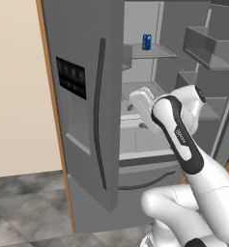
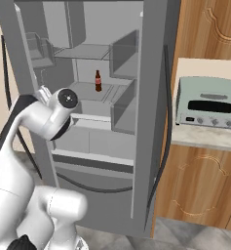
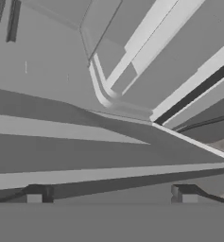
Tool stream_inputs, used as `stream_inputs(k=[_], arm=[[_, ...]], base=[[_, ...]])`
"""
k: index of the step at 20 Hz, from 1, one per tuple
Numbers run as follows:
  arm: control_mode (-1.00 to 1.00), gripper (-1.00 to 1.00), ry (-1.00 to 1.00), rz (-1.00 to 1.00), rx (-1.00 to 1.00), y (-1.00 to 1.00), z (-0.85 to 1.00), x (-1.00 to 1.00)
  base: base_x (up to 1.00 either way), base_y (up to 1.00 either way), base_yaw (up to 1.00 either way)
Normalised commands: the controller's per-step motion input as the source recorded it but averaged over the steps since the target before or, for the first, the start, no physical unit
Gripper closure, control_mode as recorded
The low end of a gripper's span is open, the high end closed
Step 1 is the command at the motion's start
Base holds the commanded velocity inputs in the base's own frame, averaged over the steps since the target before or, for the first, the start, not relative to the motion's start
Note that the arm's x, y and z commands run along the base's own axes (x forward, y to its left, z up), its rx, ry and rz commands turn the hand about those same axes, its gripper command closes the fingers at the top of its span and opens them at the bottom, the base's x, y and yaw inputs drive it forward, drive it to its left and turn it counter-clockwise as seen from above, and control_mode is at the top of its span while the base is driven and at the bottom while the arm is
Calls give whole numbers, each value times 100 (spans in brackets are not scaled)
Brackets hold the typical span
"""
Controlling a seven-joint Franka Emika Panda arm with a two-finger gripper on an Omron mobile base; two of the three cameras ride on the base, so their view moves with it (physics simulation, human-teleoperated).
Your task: Open the fridge, grab two sodas, and place both sodas inside the bowl with ice on the dining counter.
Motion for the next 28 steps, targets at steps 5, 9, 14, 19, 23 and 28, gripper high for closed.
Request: stream_inputs(k=[5, 9, 14, 19, 23, 28], arm=[[-100, -100, 0, 3, 4, 57, -5, 9], [-100, -100, 0, 18, 0, 70, 0, -27], [-100, -100, 0, 21, 0, 78, 0, -38], [-100, -100, 0, 18, 0, 86, 0, -1], [-100, -100, 0, 12, 0, 96, 0, 3], [-100, -100, -2, 6, 0, 93, 0, 0]], base=[[0, 0, 0], [0, 0, 0], [0, 0, 0], [0, 0, 0], [0, 0, 0], [0, 0, 0]])
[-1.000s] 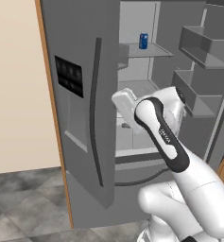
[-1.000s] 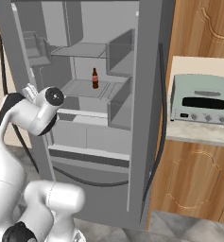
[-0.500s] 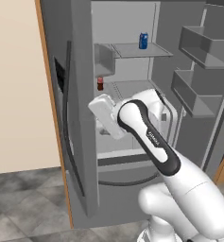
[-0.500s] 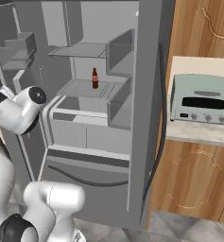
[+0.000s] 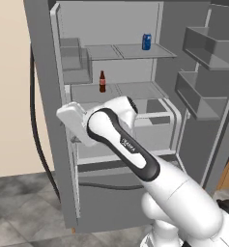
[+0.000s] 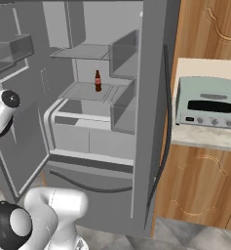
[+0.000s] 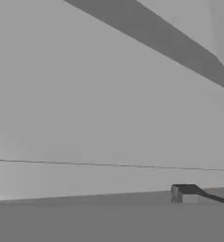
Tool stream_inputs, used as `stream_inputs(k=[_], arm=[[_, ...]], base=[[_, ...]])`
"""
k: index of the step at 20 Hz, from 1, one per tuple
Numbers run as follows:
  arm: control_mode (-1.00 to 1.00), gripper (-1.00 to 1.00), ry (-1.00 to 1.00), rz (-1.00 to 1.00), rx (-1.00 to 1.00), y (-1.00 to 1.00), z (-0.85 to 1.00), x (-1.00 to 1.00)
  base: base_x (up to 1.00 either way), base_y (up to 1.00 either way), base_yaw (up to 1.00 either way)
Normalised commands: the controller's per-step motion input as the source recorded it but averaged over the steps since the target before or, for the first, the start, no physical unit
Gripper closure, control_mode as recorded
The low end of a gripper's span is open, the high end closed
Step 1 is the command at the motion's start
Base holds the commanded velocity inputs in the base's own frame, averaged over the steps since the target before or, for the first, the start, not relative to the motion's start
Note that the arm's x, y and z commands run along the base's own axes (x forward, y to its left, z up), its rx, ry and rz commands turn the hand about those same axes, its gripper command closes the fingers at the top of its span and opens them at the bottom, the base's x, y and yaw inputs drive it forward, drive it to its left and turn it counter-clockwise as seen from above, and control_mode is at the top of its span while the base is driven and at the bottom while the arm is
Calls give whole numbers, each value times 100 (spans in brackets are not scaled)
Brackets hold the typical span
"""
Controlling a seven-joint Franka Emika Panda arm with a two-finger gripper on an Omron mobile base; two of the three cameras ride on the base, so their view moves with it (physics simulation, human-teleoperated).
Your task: Open the fridge, grab two sodas, and place both sodas inside the bowl with ice on the dining counter.
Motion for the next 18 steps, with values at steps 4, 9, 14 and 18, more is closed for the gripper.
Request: stream_inputs(k=[4, 9, 14, 18], arm=[[-100, -100, -5, 1, 0, 73, 0, 0], [-100, -100, -4, 0, -5, 24, 6, 0], [-100, -100, -11, 0, -16, -23, 13, -23], [-100, -100, -7, 0, -21, -62, 11, -29]], base=[[0, 0, 0], [0, 0, 0], [0, 0, 0], [0, 0, 0]])
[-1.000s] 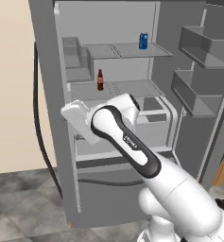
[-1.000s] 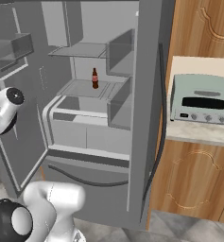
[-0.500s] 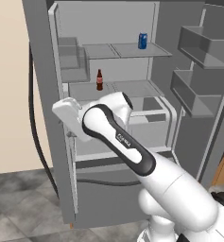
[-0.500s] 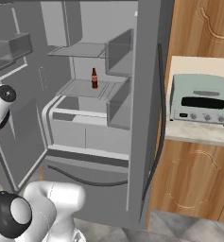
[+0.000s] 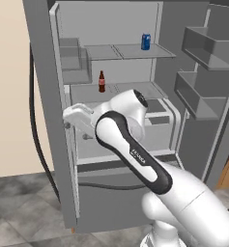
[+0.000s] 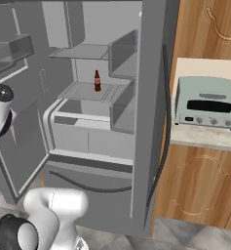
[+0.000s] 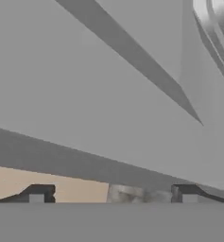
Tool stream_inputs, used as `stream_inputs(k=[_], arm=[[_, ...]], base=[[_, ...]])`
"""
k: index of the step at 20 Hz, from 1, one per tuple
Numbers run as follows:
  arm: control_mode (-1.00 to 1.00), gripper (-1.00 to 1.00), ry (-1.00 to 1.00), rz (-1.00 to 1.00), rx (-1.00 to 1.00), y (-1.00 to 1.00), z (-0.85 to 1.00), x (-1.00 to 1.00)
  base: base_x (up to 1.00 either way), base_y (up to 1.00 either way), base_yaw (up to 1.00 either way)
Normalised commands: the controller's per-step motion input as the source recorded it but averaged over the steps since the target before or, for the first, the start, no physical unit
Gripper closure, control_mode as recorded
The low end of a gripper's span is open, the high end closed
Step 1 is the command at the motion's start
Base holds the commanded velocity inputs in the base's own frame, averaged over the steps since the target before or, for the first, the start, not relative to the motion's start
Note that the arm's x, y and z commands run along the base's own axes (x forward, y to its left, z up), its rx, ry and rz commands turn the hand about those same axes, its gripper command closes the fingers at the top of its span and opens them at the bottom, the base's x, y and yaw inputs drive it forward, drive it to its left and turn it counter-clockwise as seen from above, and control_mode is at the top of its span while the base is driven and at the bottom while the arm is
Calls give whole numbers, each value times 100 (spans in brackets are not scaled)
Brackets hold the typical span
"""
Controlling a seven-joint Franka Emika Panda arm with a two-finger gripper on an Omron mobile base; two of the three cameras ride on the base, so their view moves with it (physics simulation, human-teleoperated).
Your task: Open the fridge, grab two sodas, and place both sodas inside the bowl with ice on the dining counter.
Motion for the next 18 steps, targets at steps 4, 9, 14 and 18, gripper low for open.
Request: stream_inputs(k=[4, 9, 14, 18], arm=[[-100, -100, -7, -1, -19, -89, 9, -34], [-100, -100, -6, -1, -21, -96, 3, -43], [-100, -100, -7, -4, -21, -99, 0, -54], [-100, -100, -9, -5, -21, -98, -1, -60]], base=[[0, 0, 0], [0, 0, 0], [0, 0, 0], [0, 0, 0]])
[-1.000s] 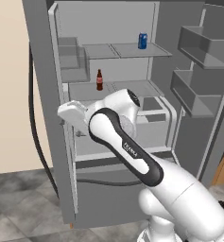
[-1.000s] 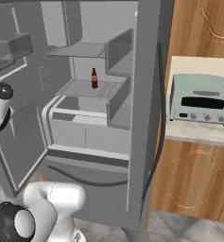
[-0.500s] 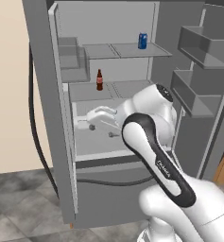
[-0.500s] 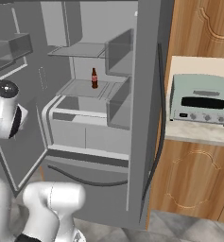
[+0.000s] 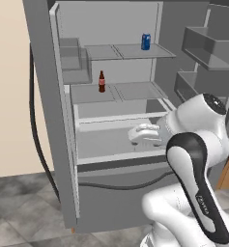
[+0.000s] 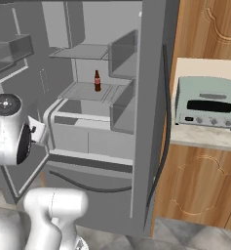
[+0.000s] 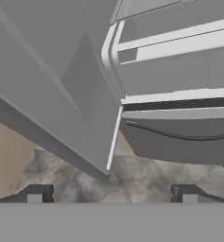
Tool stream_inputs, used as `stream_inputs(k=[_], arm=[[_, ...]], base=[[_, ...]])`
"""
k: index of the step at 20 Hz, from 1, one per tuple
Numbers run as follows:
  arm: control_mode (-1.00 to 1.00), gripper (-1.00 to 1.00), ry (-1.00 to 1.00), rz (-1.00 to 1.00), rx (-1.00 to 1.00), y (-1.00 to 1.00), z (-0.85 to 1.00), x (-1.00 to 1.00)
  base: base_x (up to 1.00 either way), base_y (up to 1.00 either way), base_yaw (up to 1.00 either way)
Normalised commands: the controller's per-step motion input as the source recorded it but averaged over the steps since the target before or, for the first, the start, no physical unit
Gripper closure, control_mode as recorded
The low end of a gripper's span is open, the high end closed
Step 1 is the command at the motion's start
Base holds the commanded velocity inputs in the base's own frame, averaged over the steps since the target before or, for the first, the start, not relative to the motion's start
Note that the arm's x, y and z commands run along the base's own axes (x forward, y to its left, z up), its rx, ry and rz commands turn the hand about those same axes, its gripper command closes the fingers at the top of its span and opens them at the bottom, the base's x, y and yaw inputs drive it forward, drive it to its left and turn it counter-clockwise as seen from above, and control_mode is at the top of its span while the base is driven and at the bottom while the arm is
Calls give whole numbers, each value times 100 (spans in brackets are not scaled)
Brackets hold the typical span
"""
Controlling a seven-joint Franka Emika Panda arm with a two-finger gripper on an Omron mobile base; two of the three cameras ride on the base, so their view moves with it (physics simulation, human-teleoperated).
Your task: Open the fridge, grab two sodas, and place both sodas inside the bowl with ice on the dining counter.
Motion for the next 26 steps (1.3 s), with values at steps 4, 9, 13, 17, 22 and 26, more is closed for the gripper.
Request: stream_inputs(k=[4, 9, 13, 17, 22, 26], arm=[[-100, -100, -13, -3, -20, -83, -19, -54], [-100, -100, -13, 0, -24, -55, -30, -32], [-100, -100, -11, 0, -8, -3, -5, -12], [-100, -100, 0, 0, -1, 0, -5, 0], [100, -100, 0, 0, 0, 0, -2, 1], [100, -100, 0, 0, 0, 0, 0, 0]], base=[[0, 0, 0], [0, 0, 0], [0, 0, 0], [0, 0, 0], [2, 4, 0], [35, 48, -11]])
